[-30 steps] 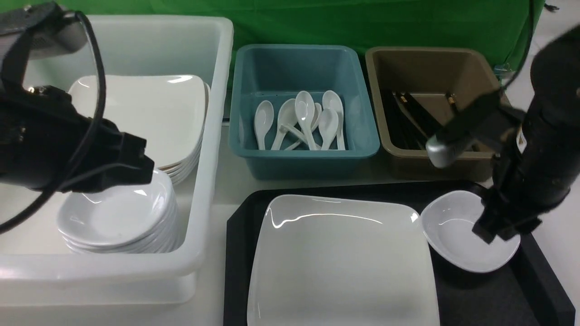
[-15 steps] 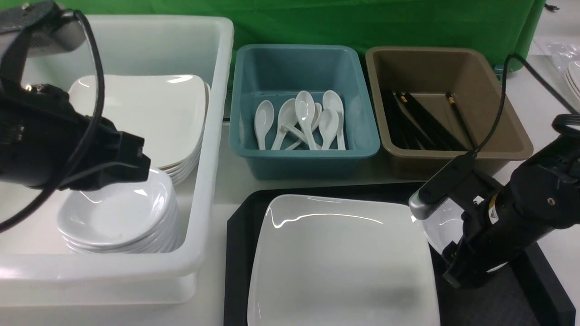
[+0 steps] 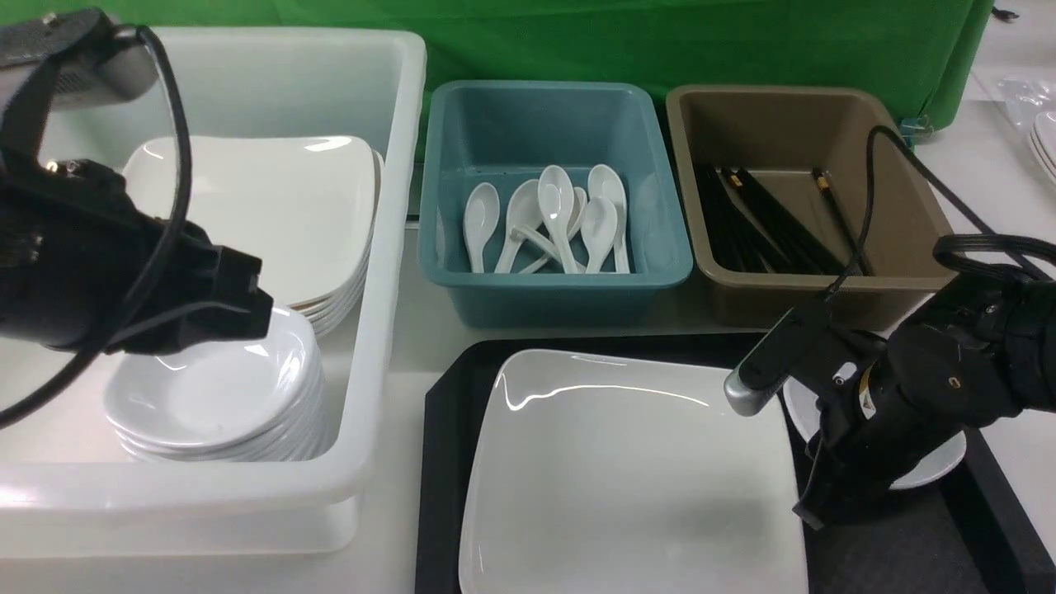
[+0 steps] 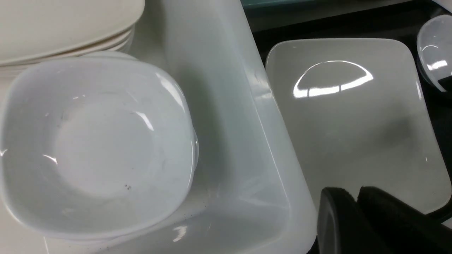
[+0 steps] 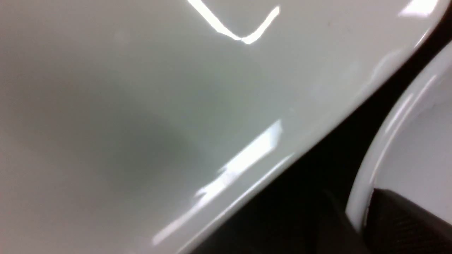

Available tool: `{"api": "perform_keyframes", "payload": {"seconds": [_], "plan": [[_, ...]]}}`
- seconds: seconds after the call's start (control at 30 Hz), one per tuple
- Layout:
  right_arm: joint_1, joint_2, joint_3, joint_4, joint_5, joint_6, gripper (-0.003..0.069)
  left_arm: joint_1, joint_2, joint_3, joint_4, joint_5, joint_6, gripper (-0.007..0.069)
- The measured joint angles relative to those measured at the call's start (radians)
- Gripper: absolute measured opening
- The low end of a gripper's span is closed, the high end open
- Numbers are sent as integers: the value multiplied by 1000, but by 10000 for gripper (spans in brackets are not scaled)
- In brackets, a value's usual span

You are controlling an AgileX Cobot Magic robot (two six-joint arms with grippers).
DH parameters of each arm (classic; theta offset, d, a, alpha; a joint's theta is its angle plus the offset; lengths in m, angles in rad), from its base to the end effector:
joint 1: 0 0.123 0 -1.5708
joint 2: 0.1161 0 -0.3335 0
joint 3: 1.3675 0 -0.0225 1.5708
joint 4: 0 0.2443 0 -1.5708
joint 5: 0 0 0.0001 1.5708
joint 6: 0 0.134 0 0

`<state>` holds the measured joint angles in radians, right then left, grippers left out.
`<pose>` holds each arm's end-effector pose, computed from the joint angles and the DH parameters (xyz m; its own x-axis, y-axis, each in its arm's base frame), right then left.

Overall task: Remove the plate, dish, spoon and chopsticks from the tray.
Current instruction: Use the right arm to grab a small plate from the dinner plate, then use the right arm to put the small plate into the large storage box on the left

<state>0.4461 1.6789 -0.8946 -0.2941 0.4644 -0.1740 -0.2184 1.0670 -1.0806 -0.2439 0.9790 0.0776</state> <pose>0.3059 0.1270 0.1876 -0.5825 -0.7452 -0.3245 -0.6921 0.6641 -0.2827 0.1893 -0.0695 0.3788 -0.7616 0.1085 -0.6389 0.2939 0.9365 -0.1913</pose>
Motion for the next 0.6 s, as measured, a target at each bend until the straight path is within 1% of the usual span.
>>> {"api": "perform_keyframes", "payload": {"seconds": [0.07, 0.13, 0.27, 0.33, 0.4, 0.47, 0.5, 0.53, 0.6], "plan": [[3, -6, 0, 0, 11, 0, 185, 0, 0, 0, 3, 0, -2, 54], [14, -33, -6, 1, 50, 0, 162, 0, 0, 0, 12, 0, -8, 54], [57, -145, -56, 11, 173, 8, 70, 0, 0, 0, 60, -1, -86, 54], [90, -209, -89, 32, 213, 25, 67, 0, 0, 0, 104, 15, -129, 54], [112, -254, -117, 60, 221, 28, 67, 1, 0, 0, 155, 38, -157, 54], [136, -298, -179, 128, 222, 6, 67, 30, 0, 0, 204, 63, -191, 54], [138, -301, -185, 128, 222, 6, 67, 34, 0, 0, 204, 64, -193, 54], [158, -318, -240, 205, 223, -35, 67, 94, 0, 0, 229, 66, -207, 54], [184, -316, -310, 304, 218, -102, 67, 189, 0, 1, 230, 66, -209, 54]]}}
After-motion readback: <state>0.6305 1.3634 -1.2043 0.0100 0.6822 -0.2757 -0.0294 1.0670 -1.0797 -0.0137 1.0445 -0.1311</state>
